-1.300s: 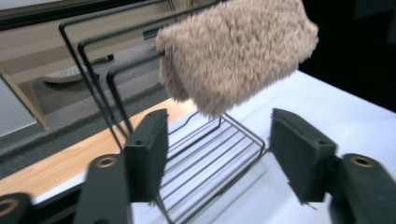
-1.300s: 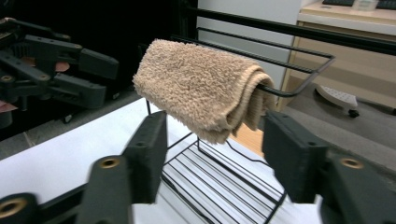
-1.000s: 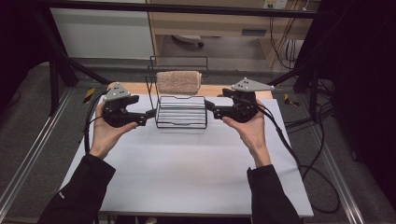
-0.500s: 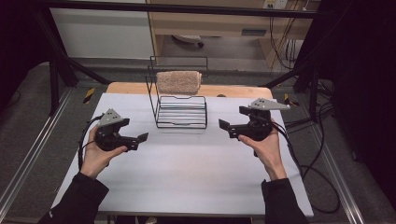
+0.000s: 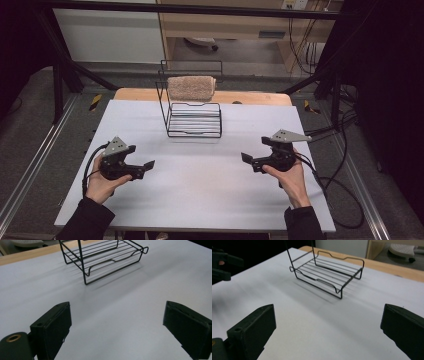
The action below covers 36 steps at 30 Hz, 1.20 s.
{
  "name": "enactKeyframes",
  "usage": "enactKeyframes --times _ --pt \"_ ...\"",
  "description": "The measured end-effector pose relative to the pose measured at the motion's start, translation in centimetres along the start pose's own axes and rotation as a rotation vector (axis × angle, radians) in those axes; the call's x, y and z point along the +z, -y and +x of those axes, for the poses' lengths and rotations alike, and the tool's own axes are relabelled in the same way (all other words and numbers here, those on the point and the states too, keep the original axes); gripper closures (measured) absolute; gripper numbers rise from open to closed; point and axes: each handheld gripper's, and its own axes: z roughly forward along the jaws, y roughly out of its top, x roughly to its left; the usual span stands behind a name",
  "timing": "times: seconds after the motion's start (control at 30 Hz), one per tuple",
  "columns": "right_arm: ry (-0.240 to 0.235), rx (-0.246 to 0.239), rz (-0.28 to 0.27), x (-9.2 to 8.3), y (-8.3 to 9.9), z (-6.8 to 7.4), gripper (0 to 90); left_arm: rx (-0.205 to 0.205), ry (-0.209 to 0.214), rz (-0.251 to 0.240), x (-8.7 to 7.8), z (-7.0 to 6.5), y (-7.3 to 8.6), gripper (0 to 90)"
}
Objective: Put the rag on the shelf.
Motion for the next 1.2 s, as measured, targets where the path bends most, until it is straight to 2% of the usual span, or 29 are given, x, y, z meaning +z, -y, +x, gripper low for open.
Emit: enactKeyframes --times 0.37,0.83,1.0,1.2 --pt "-0.003 0.042 0.063 -0.3 5.3 -1.4 0.5 -0.020 -0.003 0.013 0.1 0.4 3.2 8.1" --pt "0.010 0.094 0.103 -1.8 10.0 -3.2 0.6 0.010 -0.004 0.039 0.5 0.6 4.8 8.1" --pt "0.015 0.097 0.121 -2.1 11.0 -3.4 0.6 0.011 -0.005 0.043 0.6 0.6 5.3 8.1" --pt "0.020 0.088 0.120 -2.3 11.2 -3.3 0.5 0.015 0.005 0.049 0.5 0.6 5.8 8.1"
